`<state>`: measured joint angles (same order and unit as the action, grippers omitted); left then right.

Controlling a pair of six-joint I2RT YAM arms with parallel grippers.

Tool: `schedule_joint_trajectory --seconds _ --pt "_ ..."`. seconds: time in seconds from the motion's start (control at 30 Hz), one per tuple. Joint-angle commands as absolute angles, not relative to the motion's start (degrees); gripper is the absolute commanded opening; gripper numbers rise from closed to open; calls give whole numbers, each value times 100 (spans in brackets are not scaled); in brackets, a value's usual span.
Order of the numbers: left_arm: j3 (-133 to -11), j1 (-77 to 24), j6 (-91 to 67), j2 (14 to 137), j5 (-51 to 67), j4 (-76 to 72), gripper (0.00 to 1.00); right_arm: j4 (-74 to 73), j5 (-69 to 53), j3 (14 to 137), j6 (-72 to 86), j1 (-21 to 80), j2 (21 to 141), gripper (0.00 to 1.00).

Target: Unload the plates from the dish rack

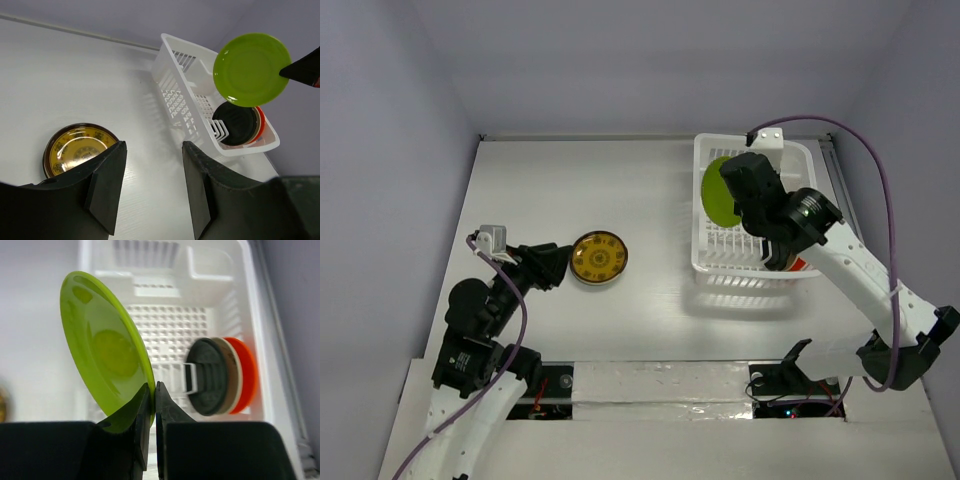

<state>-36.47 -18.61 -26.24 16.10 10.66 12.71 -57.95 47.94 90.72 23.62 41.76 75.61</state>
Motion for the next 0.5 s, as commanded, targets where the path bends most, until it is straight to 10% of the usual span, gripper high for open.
schedule_joint_trajectory --seconds 0.0,0.2,0.47 --pt "-3771 -1776 -2637 1705 1090 1037 45 -4590 4678 9124 2584 4526 7418 0" --pt "-3771 -1714 -2637 1740 1107 1037 43 -2489 2322 8341 2803 4948 8154 0" --pt "-3823 -1661 -2725 1758 686 1186 0 -1355 1293 8622 3374 5273 9903 0"
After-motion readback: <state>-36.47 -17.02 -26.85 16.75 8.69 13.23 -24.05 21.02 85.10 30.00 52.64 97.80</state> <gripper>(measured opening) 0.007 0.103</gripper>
